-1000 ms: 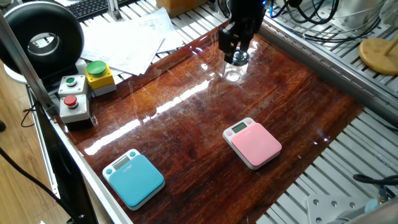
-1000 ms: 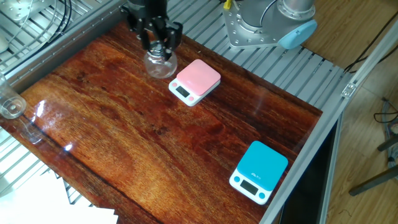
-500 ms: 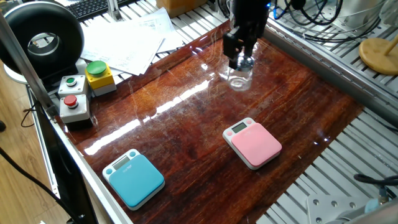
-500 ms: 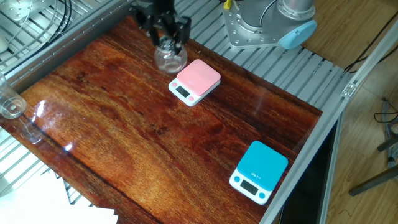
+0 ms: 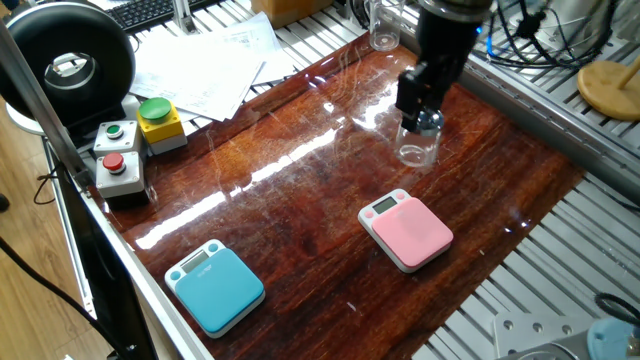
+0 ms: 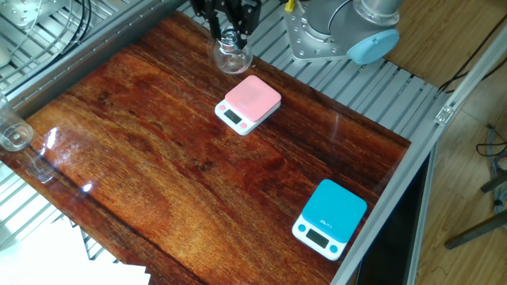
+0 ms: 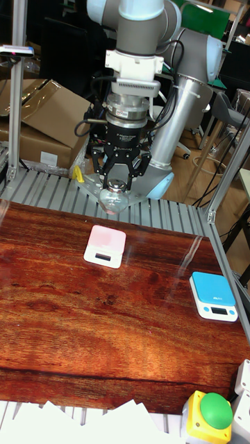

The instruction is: Place the block on the scale

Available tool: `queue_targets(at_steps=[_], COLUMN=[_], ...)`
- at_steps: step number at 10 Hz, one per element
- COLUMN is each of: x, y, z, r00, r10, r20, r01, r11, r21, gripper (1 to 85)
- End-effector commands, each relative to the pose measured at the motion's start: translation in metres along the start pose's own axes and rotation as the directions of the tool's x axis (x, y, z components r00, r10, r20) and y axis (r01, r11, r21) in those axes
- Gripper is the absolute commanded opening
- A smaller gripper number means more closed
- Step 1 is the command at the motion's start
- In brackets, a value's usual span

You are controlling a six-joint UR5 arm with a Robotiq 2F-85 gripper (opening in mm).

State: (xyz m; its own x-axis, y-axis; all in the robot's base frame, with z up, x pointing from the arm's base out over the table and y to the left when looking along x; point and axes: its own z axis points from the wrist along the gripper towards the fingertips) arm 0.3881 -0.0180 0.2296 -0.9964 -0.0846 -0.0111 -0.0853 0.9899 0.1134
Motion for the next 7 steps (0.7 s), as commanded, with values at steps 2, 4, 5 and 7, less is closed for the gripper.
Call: queue_targets(at_steps=[2, 4, 5, 7], x=[-0.004, -0.001, 0.007, 0.008], y=[0.005, 0.004, 0.002, 0.002], z=[0.013, 0.013, 0.014, 0.014], r00=[0.999, 0.999, 1.0, 1.0], r10=[0.012, -0.025, -0.021, 0.0], r20=[0.05, 0.04, 0.006, 0.004], r01=[-0.012, 0.025, 0.021, 0.0], r11=[1.0, 1.0, 1.0, 1.0], r21=[0.003, 0.009, 0.016, 0.017], gripper=[1.0, 10.3, 6.7, 2.7])
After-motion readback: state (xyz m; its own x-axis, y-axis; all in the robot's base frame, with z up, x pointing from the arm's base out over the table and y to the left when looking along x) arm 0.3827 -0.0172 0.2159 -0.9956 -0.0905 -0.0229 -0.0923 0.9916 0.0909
